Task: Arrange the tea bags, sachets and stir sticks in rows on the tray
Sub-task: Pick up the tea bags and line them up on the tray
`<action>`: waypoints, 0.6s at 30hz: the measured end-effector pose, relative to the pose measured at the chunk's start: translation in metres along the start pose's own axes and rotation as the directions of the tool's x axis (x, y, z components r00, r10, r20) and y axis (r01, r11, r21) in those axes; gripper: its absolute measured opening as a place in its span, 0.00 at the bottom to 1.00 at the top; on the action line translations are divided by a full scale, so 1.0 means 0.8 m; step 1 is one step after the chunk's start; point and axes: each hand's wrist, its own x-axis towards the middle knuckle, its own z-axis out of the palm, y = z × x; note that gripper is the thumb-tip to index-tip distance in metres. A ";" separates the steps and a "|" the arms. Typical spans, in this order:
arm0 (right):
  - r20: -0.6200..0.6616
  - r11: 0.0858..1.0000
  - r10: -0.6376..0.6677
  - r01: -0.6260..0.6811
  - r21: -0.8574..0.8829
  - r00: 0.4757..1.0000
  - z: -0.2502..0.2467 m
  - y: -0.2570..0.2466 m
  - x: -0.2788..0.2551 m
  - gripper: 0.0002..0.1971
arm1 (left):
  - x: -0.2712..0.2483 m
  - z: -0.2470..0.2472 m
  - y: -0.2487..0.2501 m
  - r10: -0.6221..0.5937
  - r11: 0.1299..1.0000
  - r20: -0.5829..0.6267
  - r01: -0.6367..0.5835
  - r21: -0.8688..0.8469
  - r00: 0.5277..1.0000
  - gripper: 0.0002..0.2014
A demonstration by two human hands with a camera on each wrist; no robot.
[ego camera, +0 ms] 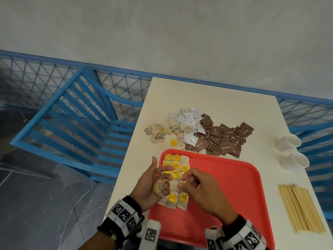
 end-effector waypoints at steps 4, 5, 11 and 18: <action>0.132 0.960 -0.184 0.207 -0.190 0.974 -0.009 -0.035 -0.010 0.09 | 0.004 0.019 0.003 0.017 0.995 0.082 -0.008 -0.102 0.997 0.41; 0.121 0.936 -0.224 0.248 -0.251 0.967 -0.009 -0.037 -0.011 0.09 | 0.005 0.022 0.002 0.022 0.993 0.097 -0.011 -0.115 0.995 0.43; 0.113 0.886 -0.321 0.340 -0.315 0.940 -0.015 -0.041 -0.009 0.27 | 0.002 0.041 -0.011 0.035 0.999 0.111 -0.030 -0.041 0.993 0.47; 0.180 0.880 -0.297 0.342 -0.328 0.938 -0.021 -0.031 -0.011 0.06 | -0.005 0.062 -0.030 0.003 0.994 0.084 -0.012 0.107 0.996 0.38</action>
